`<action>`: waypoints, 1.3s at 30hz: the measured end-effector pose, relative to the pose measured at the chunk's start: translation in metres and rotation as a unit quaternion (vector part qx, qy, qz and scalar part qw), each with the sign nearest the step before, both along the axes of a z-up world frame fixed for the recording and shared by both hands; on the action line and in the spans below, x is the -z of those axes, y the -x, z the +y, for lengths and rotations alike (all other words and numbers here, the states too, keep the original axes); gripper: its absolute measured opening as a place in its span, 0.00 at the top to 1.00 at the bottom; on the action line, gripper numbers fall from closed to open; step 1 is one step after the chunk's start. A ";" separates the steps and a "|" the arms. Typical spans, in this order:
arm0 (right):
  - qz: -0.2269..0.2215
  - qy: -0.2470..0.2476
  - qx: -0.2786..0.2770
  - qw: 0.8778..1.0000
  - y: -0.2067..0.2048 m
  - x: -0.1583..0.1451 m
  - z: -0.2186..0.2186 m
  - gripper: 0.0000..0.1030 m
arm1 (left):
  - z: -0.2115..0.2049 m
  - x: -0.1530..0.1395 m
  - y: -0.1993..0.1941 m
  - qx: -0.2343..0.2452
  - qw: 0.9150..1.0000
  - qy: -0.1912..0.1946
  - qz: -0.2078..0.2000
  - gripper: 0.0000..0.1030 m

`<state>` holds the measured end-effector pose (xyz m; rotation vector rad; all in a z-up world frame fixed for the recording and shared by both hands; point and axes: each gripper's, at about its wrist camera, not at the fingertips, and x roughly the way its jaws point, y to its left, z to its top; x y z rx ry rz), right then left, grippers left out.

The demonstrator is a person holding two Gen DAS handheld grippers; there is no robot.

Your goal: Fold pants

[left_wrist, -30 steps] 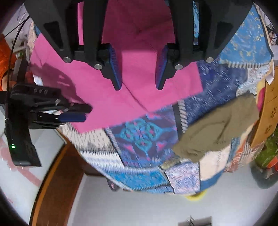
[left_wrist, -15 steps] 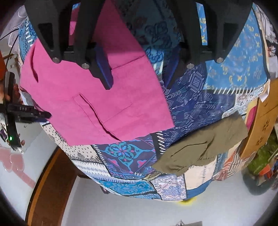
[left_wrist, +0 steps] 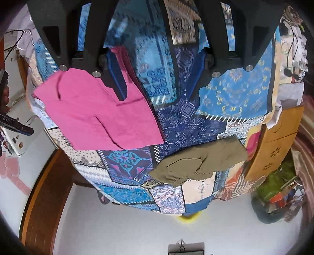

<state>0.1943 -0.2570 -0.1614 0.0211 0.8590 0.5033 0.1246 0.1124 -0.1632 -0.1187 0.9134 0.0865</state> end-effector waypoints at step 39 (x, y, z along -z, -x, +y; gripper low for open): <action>0.046 -0.018 -0.061 0.997 0.050 0.061 0.064 0.49 | -0.051 0.043 0.012 -0.010 0.967 0.254 0.015 0.25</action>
